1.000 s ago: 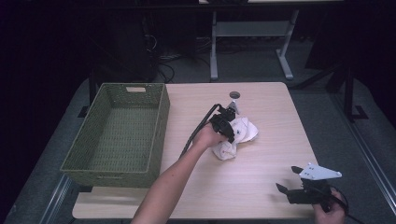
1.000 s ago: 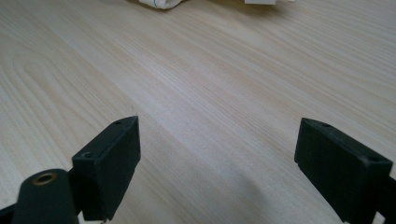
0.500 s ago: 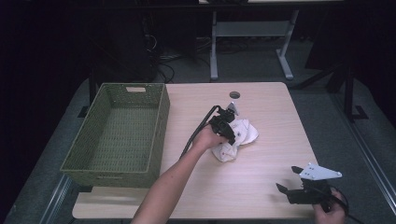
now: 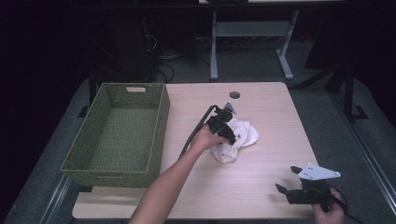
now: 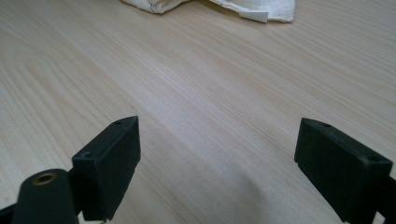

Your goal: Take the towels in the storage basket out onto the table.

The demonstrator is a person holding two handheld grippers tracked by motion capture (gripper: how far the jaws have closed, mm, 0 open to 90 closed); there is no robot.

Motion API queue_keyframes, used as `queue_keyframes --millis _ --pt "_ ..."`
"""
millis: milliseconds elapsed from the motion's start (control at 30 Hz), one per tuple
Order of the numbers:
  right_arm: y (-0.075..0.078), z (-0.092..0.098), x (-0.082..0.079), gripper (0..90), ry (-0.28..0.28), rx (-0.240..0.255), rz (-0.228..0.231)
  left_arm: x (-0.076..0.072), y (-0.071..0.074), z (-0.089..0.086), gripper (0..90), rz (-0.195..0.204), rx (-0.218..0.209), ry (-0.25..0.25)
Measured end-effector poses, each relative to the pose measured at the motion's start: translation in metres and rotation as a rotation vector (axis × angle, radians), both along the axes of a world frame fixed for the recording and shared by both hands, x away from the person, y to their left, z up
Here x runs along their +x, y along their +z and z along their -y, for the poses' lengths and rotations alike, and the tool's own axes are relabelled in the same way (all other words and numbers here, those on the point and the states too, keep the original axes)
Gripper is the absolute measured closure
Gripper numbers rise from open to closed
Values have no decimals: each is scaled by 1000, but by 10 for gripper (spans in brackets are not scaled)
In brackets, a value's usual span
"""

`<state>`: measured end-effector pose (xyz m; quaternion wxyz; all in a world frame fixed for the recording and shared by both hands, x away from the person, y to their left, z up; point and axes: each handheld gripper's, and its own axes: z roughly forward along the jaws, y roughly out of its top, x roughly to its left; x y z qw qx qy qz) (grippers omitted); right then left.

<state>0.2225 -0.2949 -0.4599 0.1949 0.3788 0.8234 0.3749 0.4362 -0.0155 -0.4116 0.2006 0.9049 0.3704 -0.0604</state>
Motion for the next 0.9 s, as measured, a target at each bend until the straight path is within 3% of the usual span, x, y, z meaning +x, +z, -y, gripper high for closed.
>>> queue_keyframes --millis 533,700,900 --pt "-1 1 0 140 -12 0 -4 -15 17 -20 360 52 -105 36" --pt "-1 1 -1 140 -18 -2 -16 -20 22 -25 343 72 -142 33" --pt "-2 3 -1 140 -22 -3 -10 -29 24 -33 329 91 -158 15"
